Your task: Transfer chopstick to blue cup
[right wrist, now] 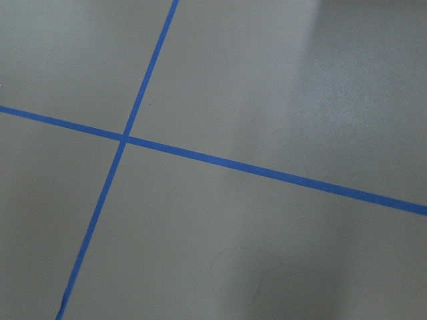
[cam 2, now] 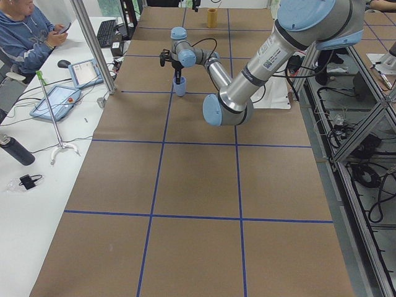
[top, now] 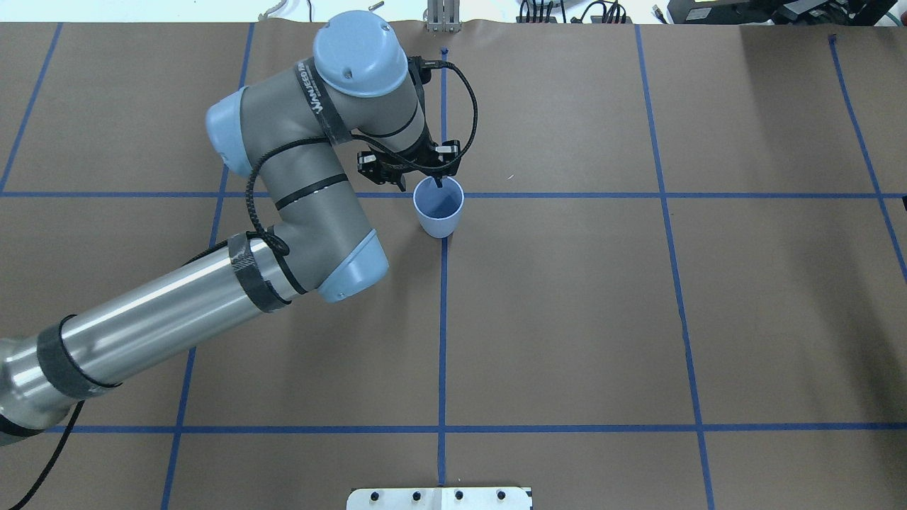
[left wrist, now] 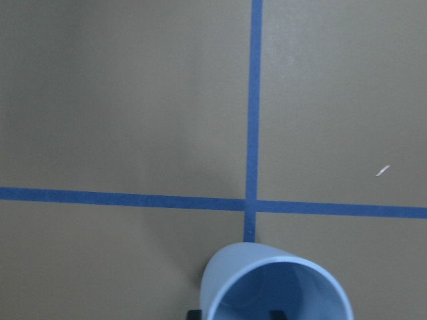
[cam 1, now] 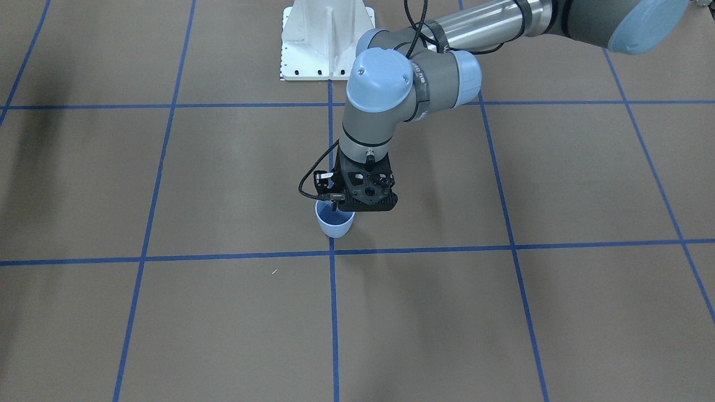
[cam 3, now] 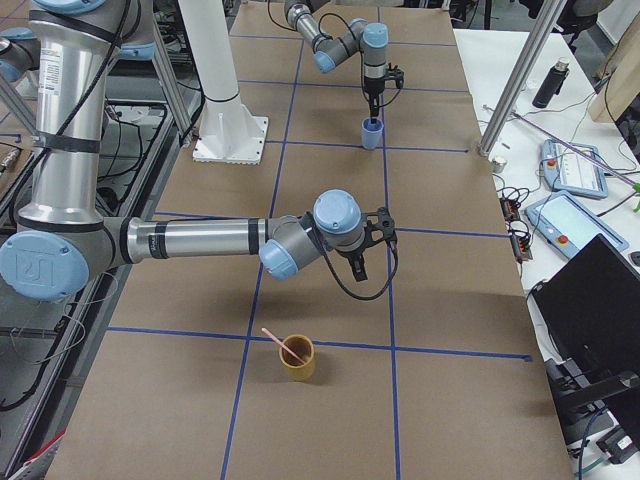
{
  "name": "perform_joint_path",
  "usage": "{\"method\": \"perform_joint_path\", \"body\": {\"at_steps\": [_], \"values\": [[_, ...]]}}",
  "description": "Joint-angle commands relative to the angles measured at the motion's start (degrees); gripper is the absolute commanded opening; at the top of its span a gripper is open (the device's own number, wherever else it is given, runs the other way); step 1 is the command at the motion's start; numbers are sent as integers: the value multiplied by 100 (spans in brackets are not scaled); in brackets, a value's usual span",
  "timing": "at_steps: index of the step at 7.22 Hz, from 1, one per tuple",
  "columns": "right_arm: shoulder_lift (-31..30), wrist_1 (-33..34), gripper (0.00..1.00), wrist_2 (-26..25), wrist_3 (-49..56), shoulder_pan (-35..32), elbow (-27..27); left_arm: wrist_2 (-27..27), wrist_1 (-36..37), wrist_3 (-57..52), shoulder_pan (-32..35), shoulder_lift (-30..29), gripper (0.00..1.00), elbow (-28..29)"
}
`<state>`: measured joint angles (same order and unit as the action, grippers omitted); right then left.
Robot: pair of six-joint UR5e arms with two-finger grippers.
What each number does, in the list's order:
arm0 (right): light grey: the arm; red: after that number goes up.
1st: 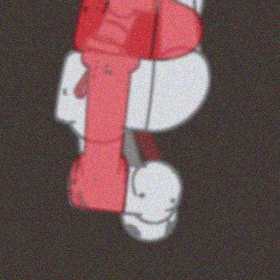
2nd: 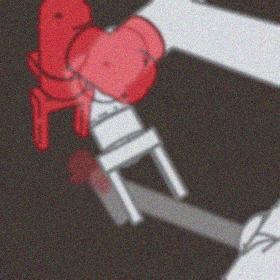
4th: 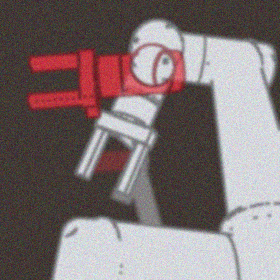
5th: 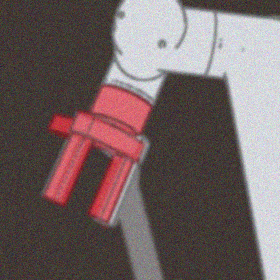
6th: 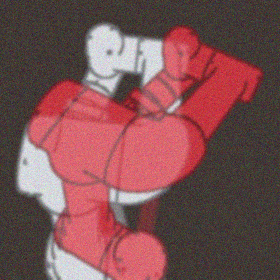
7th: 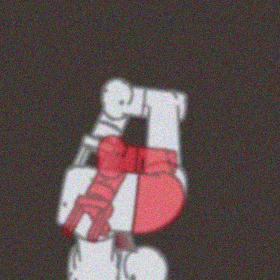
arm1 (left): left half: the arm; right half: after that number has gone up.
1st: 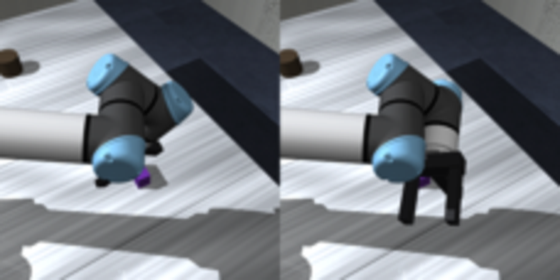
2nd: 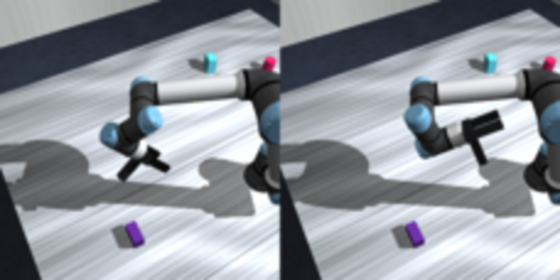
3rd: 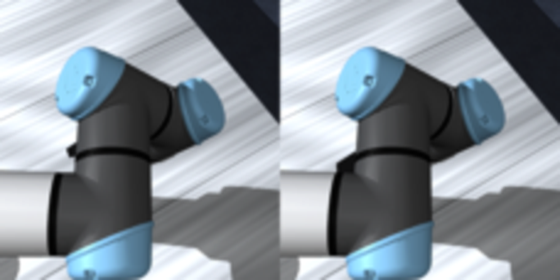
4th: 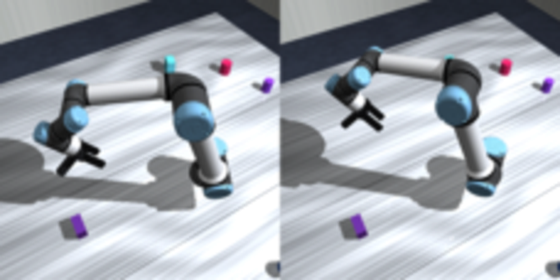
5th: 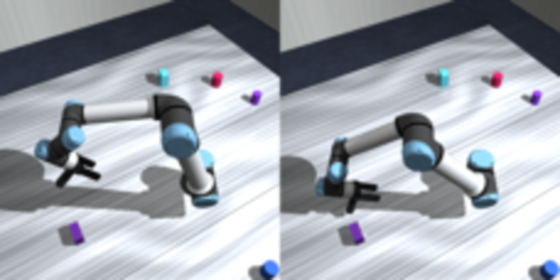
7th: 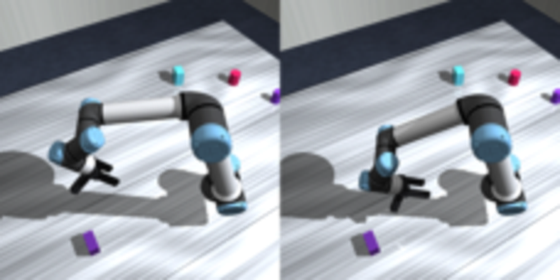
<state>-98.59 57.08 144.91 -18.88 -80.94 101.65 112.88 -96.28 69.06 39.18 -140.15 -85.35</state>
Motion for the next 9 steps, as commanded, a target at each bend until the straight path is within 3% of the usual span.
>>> {"method": "perform_joint_path", "body": {"at_steps": [1, 3, 5, 7, 9], "values": [[7, 22, 100, -50, -36, 0, 4, 111, 13, -50, 386, 1194, 98, -1504], [-230, 74, 98, -147, -572, -279, 126, 820, 4, -173, 1052, 1866, 98, -1818], [-274, 346, 90, -287, -538, -553, 118, 964, -13, -1477, 1528, 2743, 98, -2125], [-895, 444, 89, -838, 466, -659, 118, 947, -31, -1799, 1645, 2923, 98, -2109], [-1179, 1117, 88, -1053, 1330, -1131, 127, 947, -31, -1721, 1628, 2880, 98, -2144]]}}
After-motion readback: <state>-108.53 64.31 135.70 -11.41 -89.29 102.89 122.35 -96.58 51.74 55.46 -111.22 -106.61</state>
